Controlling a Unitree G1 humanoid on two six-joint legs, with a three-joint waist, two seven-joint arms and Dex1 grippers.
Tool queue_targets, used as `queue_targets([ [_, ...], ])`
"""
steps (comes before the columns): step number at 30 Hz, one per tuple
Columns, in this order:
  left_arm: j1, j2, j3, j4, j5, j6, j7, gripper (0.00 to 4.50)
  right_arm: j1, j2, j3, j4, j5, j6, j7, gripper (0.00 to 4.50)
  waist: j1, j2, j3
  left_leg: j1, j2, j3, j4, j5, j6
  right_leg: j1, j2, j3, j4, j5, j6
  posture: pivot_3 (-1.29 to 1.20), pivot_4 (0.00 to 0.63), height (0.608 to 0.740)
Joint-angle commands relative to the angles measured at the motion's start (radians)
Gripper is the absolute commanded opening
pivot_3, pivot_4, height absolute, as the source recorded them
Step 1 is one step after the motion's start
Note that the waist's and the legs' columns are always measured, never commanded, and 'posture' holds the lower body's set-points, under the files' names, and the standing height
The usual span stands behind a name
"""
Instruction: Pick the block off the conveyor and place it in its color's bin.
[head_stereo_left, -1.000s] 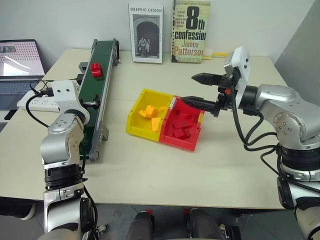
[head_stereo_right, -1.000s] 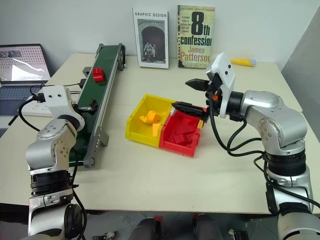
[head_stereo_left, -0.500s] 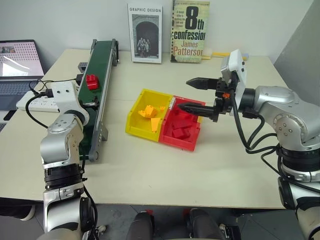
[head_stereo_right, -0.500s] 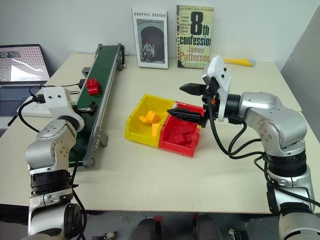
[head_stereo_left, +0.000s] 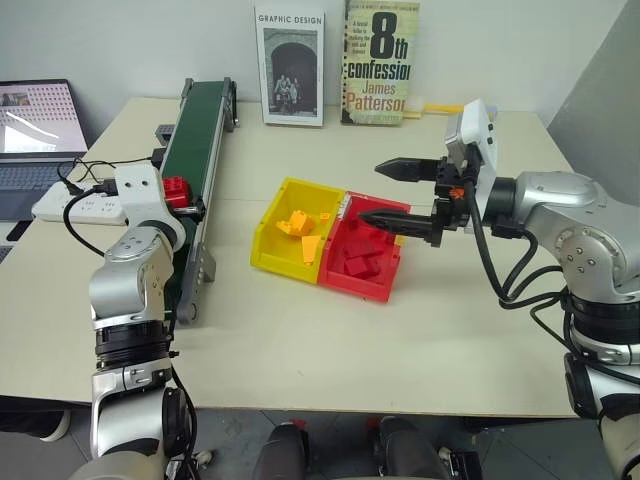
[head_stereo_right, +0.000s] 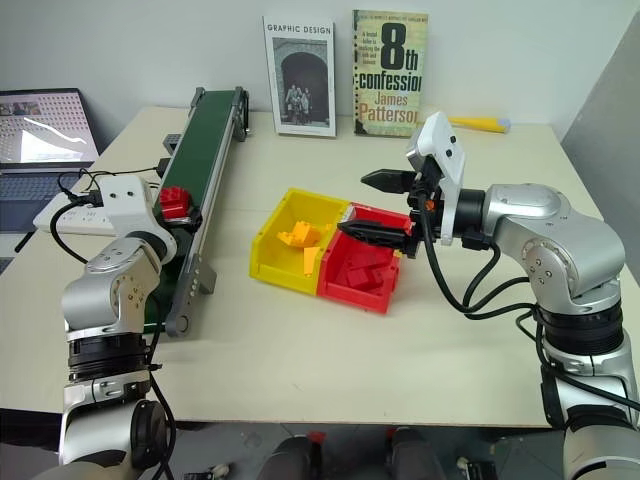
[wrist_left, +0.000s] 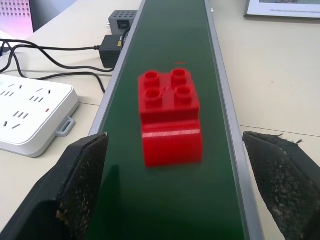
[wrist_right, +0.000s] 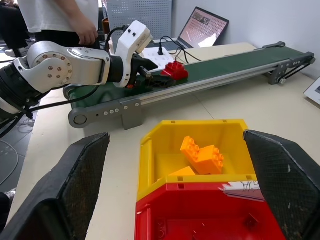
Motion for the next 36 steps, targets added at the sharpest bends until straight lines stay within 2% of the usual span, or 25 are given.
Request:
queue_targets([
  [1,-0.022,0.003,0.008,-0.014,0.009,-0.018,0.012,3.59,-0.028,-0.014,-0.020,-0.026,0.012,-0.009,0.002,4.50,0.000,0.000,0.000,0.000,0.000,0.000,0.000,0.000,0.000,0.000,0.000,0.000,0.000,0.000,0.000,0.00,0.150,0.740],
  [6,-0.016,-0.002,0.012,-0.030,0.002,0.004,0.017,2.54,-0.030,-0.013,-0.018,-0.021,0.009,-0.014,0.003,4.50,0.000,0.000,0.000,0.000,0.000,0.000,0.000,0.000,0.000,0.000,0.000,0.000,0.000,0.000,0.000,0.00,0.150,0.740],
  [12,-0.018,-0.006,0.023,-0.059,-0.012,0.023,0.027,1.53,-0.032,-0.019,-0.015,-0.013,0.000,-0.024,0.010,4.50,0.000,0.000,0.000,0.000,0.000,0.000,0.000,0.000,0.000,0.000,0.000,0.000,0.000,0.000,0.000,0.00,0.150,0.740],
  [19,-0.063,0.002,0.010,-0.077,-0.053,0.040,-0.026,1.54,-0.032,-0.050,-0.014,-0.028,-0.011,-0.030,0.015,4.50,0.002,0.000,0.000,0.000,0.000,0.000,0.000,0.000,0.000,0.000,0.000,0.000,0.000,0.000,0.000,0.00,0.150,0.740],
  [25,-0.135,0.051,-0.137,-0.085,-0.072,0.031,-0.235,1.54,-0.028,-0.126,0.013,-0.048,-0.067,-0.032,0.007,4.50,0.002,0.000,0.000,-0.001,-0.001,0.000,0.000,0.001,-0.002,0.000,0.000,-0.001,-0.001,0.000,0.000,0.00,0.150,0.740],
  [32,-0.229,-0.002,-0.330,-0.169,-0.190,0.053,-0.552,1.54,0.075,-0.244,-0.045,-0.153,-0.034,0.034,0.017,4.50,0.006,0.000,0.000,-0.002,-0.001,0.000,0.000,0.002,-0.003,0.000,0.000,-0.001,-0.003,0.000,0.000,0.00,0.150,0.740],
  [36,-0.260,-0.037,-0.470,-0.166,-0.173,-0.004,-0.692,1.54,0.159,-0.311,-0.101,-0.219,0.000,0.076,0.011,4.50,0.004,0.000,0.000,-0.002,-0.001,0.001,0.000,0.002,-0.003,0.001,0.000,0.000,-0.004,0.000,0.000,0.00,0.150,0.740],
])
